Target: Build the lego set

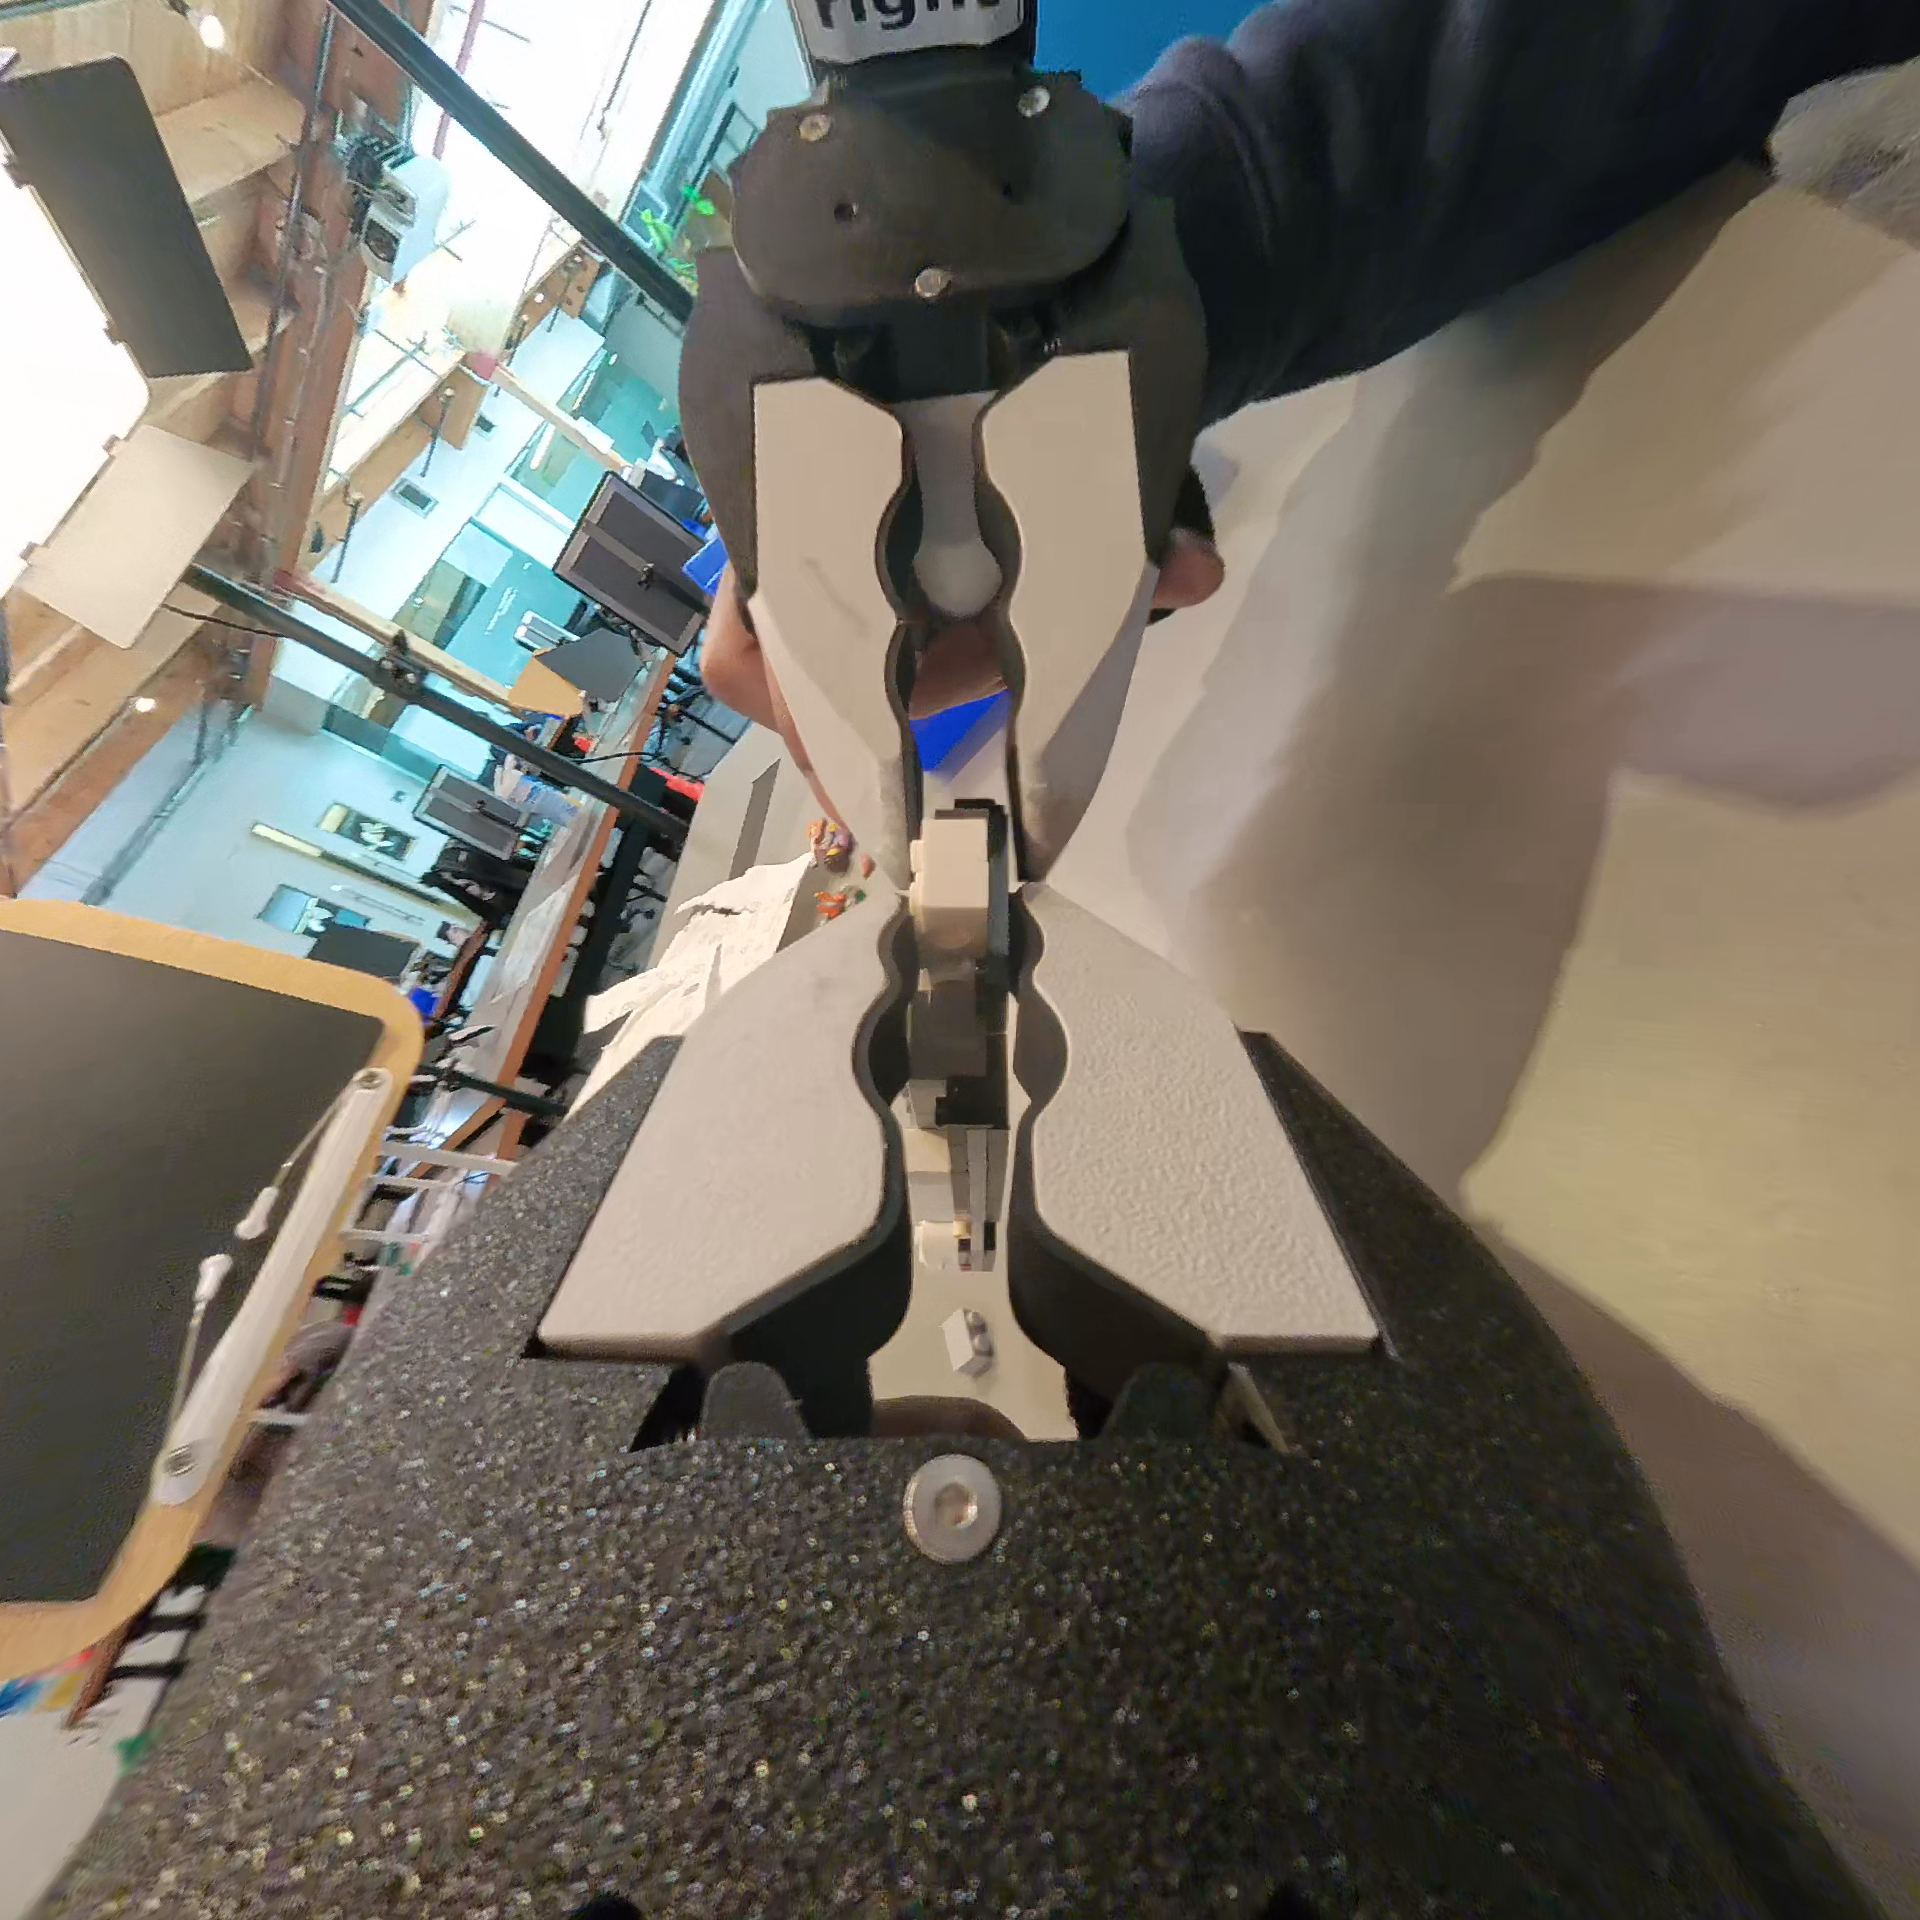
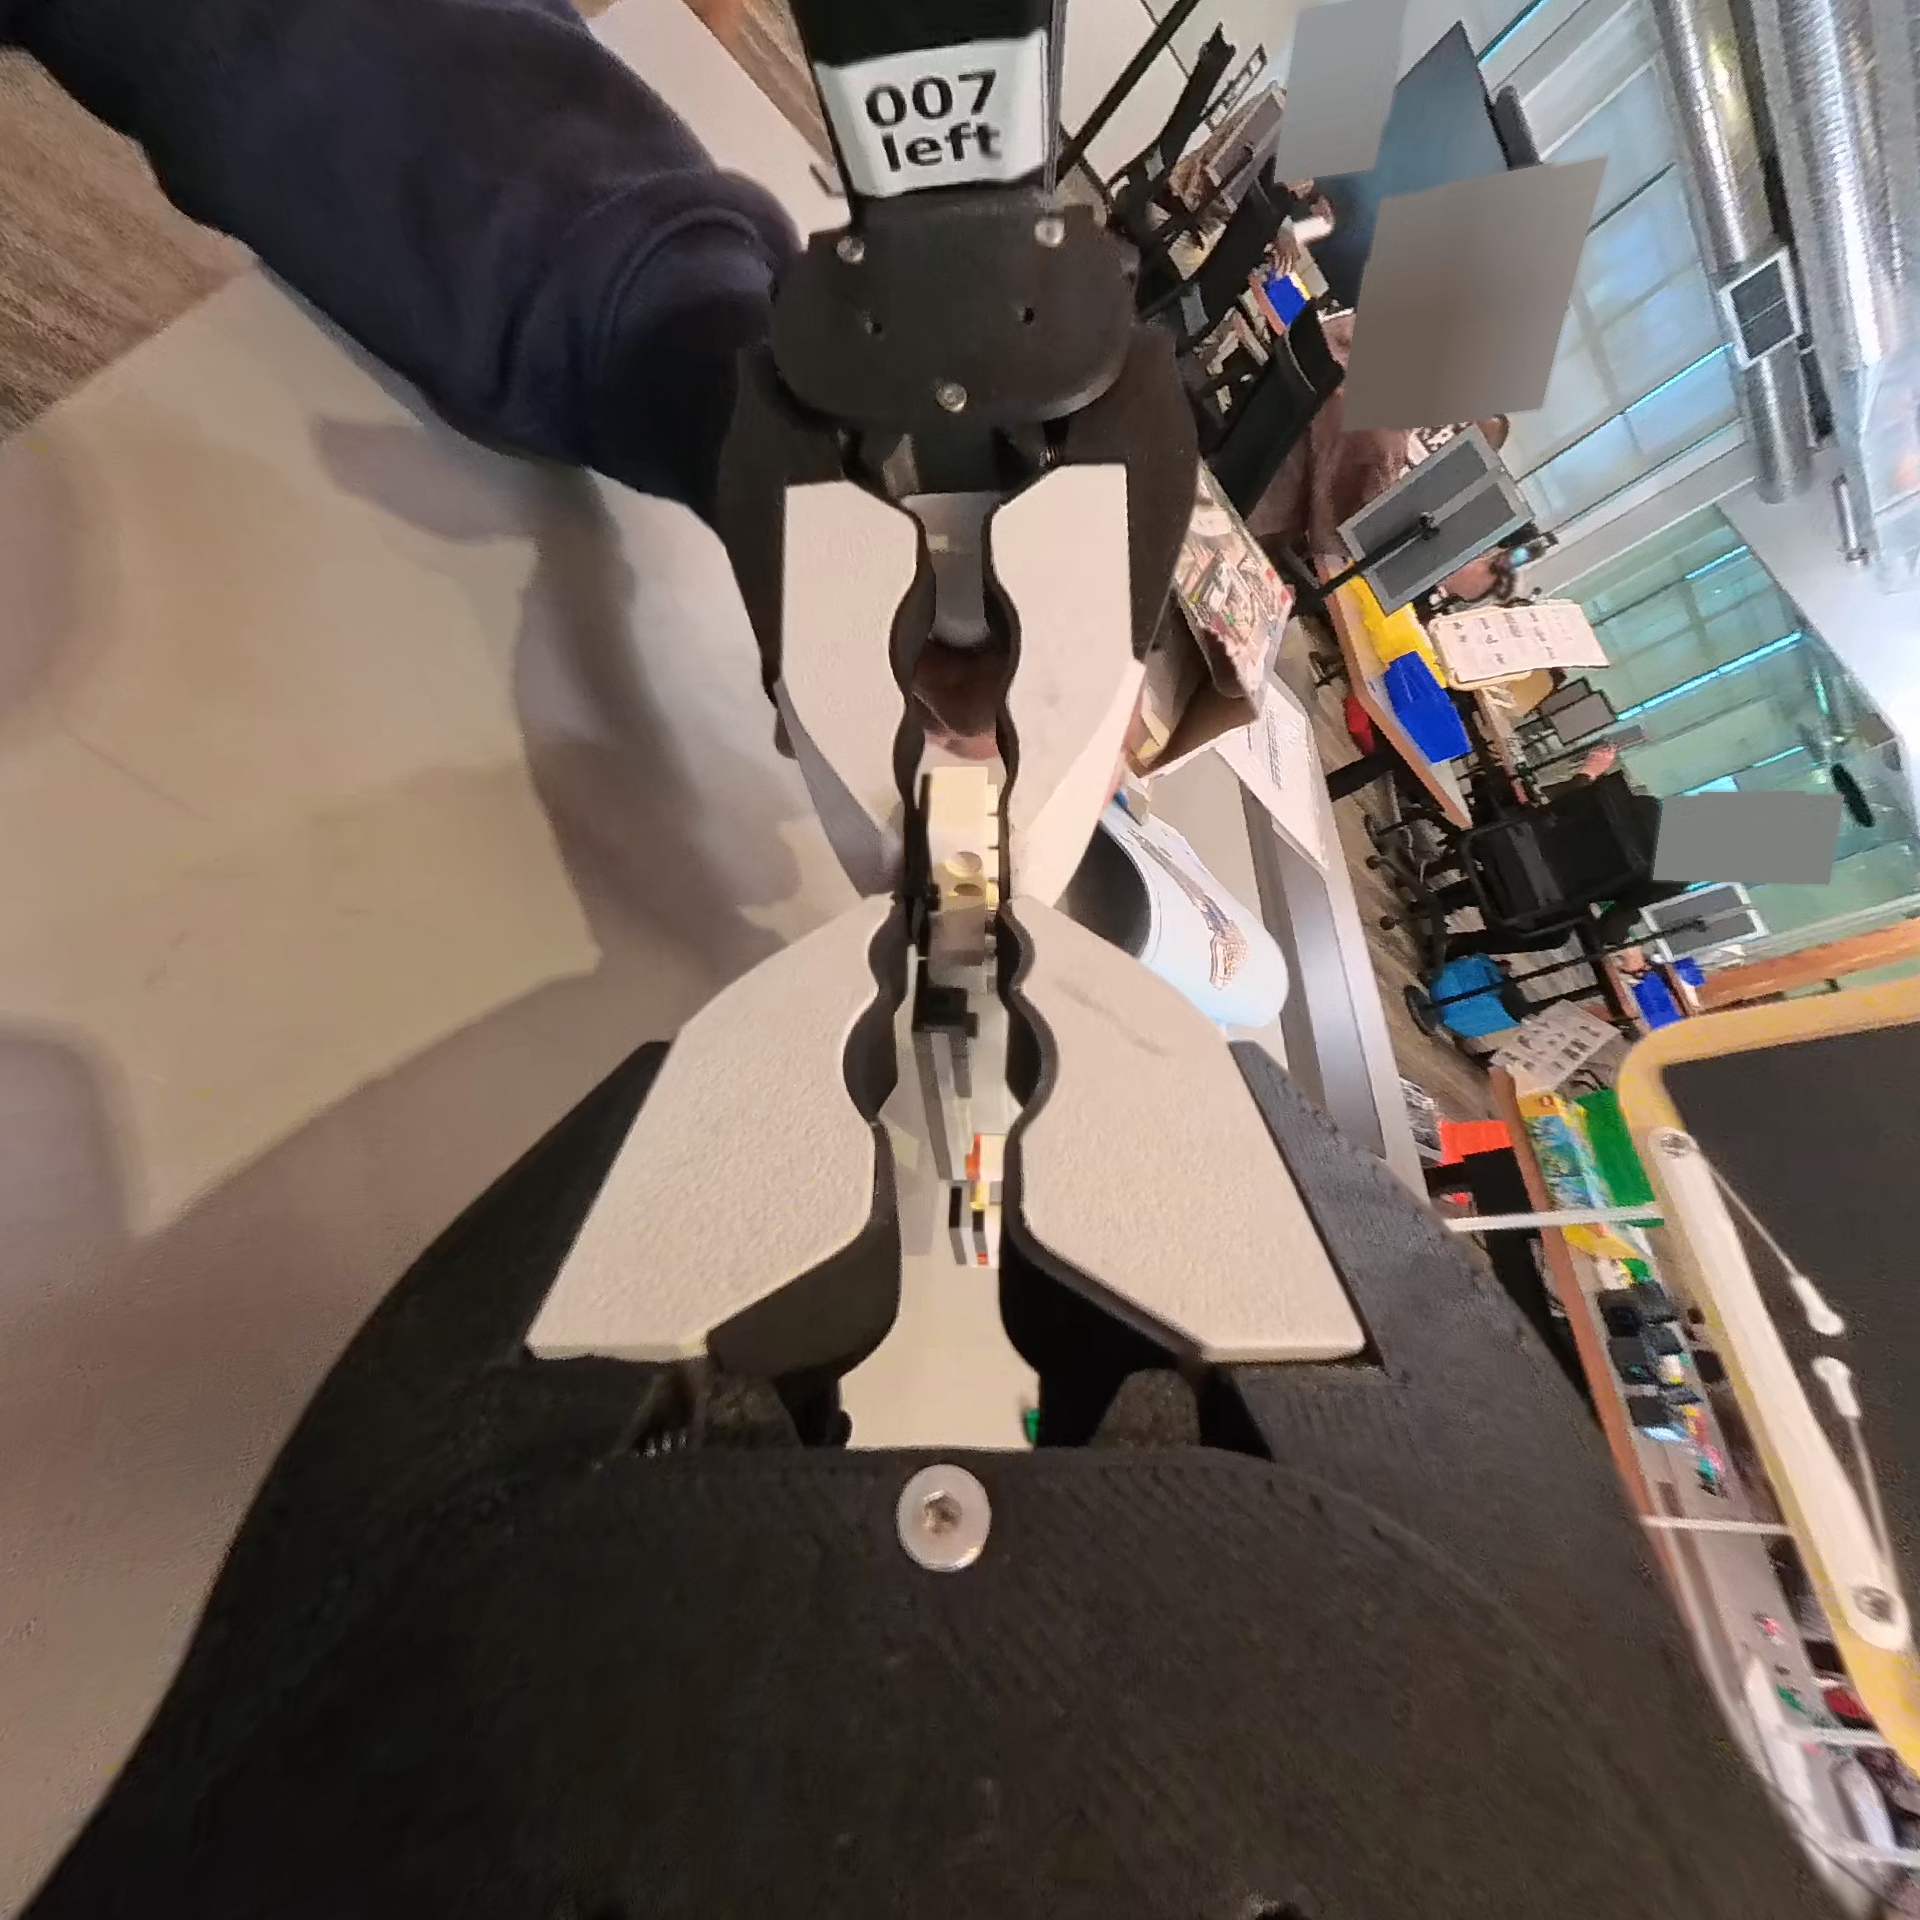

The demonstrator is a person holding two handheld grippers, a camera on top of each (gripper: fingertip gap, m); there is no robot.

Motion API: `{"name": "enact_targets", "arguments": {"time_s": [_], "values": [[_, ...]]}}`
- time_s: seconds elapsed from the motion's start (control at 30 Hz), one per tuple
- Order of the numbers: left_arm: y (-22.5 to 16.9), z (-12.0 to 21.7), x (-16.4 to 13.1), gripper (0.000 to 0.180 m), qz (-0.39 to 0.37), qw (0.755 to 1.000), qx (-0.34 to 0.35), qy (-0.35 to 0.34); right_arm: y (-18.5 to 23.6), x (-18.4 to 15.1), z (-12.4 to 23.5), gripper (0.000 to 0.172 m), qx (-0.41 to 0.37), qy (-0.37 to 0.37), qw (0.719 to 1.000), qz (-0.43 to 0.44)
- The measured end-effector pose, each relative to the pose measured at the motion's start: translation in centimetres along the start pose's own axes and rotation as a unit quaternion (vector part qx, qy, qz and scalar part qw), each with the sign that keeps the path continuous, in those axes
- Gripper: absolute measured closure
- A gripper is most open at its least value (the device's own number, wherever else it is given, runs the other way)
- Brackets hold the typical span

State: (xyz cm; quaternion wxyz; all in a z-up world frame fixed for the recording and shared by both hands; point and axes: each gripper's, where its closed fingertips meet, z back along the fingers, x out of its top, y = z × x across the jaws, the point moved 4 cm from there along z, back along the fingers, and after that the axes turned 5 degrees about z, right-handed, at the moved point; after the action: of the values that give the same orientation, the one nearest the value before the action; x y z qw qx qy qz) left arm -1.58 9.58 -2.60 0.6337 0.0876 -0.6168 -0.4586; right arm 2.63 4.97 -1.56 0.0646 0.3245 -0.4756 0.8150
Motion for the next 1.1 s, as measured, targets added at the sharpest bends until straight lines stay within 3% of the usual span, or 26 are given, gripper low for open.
{"name": "enact_targets", "arguments": {"time_s": [0.13,0.33,0.57,0.7,0.97,1.1], "values": [[0.0,-0.1,-0.4,0.165,-0.031,0.999,0.017,0.018,-0.3,-0.8,0.1,0.141,-0.010,0.014,1.000,0.012],[-0.3,-0.3,-0.4,0.165,-0.083,0.995,0.039,0.028,-0.1,-1.9,-0.2,0.139,-0.025,0.044,0.997,0.057],[-0.6,-0.4,-0.1,0.165,-0.110,0.993,0.047,0.022,0.0,-2.3,-0.8,0.142,-0.054,0.046,0.993,0.091],[-0.4,-0.2,0.0,0.164,-0.110,0.992,0.056,0.019,0.1,-2.3,-1.1,0.152,-0.078,0.044,0.989,0.121],[0.0,-0.5,-0.7,0.164,-0.114,0.990,0.078,0.021,-0.1,-2.9,-1.3,0.152,-0.113,0.044,0.982,0.146],[0.6,-0.1,-0.9,0.150,-0.086,0.993,0.086,0.000,-0.5,-3.7,-1.2,0.152,-0.125,0.052,0.981,0.137]]}}
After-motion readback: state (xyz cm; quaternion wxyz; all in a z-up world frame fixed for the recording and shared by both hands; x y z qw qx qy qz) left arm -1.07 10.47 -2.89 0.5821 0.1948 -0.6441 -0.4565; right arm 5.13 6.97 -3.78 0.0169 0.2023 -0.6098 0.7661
